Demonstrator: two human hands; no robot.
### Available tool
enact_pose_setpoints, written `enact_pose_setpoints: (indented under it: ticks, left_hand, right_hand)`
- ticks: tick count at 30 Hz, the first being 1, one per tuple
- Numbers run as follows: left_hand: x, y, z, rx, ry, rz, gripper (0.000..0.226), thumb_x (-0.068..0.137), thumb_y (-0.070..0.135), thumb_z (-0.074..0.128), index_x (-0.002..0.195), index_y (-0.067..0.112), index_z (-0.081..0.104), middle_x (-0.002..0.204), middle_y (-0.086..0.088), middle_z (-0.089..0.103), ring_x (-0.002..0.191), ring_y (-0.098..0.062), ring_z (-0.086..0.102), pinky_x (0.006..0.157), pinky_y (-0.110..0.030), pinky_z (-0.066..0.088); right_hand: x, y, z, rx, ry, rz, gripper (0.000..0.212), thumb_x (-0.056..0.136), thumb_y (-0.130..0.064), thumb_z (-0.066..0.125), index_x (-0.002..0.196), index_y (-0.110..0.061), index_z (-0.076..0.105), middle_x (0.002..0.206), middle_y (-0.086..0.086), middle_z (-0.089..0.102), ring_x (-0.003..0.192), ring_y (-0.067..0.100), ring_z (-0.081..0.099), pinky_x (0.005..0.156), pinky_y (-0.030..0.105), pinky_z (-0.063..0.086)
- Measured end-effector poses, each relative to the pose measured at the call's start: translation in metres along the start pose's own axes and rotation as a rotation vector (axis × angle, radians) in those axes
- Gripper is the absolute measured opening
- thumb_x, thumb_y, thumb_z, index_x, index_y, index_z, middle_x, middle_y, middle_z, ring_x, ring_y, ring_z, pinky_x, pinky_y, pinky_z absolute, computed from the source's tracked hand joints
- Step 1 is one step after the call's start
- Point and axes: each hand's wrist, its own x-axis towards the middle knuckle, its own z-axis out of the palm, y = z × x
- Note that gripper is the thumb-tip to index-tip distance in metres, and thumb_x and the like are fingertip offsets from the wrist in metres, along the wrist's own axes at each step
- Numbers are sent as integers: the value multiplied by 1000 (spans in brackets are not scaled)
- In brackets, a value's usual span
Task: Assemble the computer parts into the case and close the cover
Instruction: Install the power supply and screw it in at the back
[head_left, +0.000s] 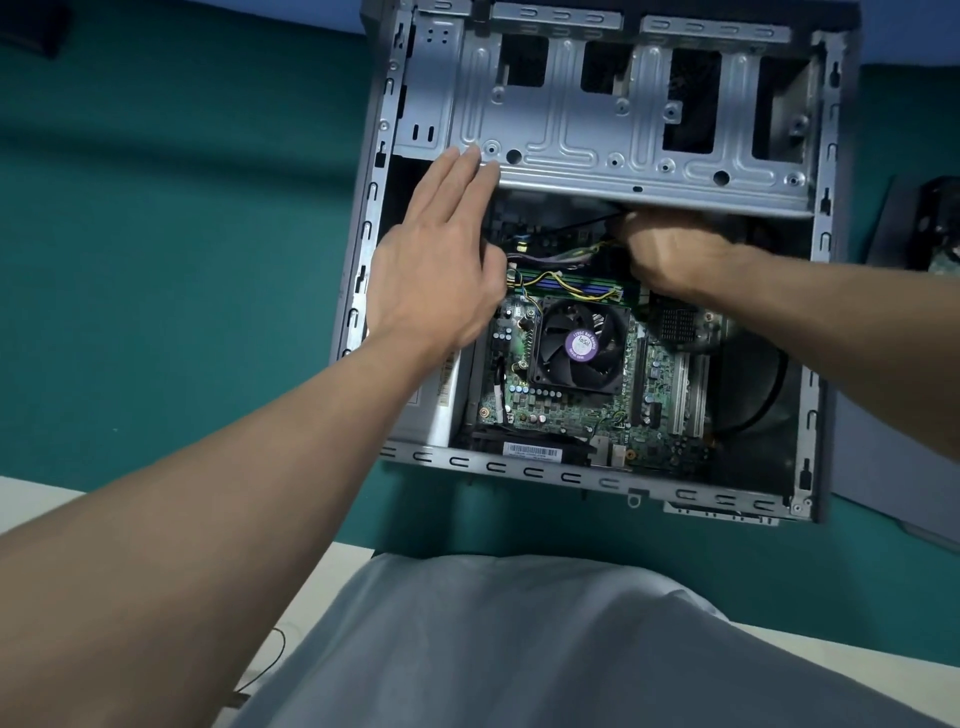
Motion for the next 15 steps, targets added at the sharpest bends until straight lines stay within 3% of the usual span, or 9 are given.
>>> enact_pose_setpoints:
  ticks: [3,6,10,12,15]
  left_hand:
    - [0,0,1,-5,2,2,61,90,29,41,150,19,32,158,5,26,146,-7,16,89,-27,49]
    - [1,-3,-2,3,-14,12,61,90,30,41,150,18,32,158,4,27,146,-8,17,95,-29,46]
    - [-5,0,-8,14,1,17,56,90,27,45,143,9,43,150,-5,42,140,-19,33,111,-33,29]
    - [-10,5,-11,83,85,154,46,87,20,51,130,4,55,133,-12,57,124,-27,51,102,-40,39]
    - [-10,19,-8,151,89,475,32,79,8,59,109,1,67,101,-14,70,93,-29,63,80,-40,48]
  right_hand:
    - [-3,-7,6,-18,32,44,25,91,-2,39,107,2,59,103,26,59,80,32,53,67,33,39]
    - [1,-15,0,-7,-29,46,28,85,4,43,110,5,57,111,30,58,95,38,59,78,38,46]
    - [-30,-18,-5,-48,-89,-3,17,84,-8,51,101,-2,51,106,29,60,89,39,58,70,35,40]
    - [-53,-10,-8,-115,0,-82,25,86,-14,53,109,-6,52,103,21,64,88,40,61,66,36,41]
    - [-78,4,-23,-269,89,-236,14,90,-21,51,100,-14,59,90,8,68,75,32,64,62,35,46]
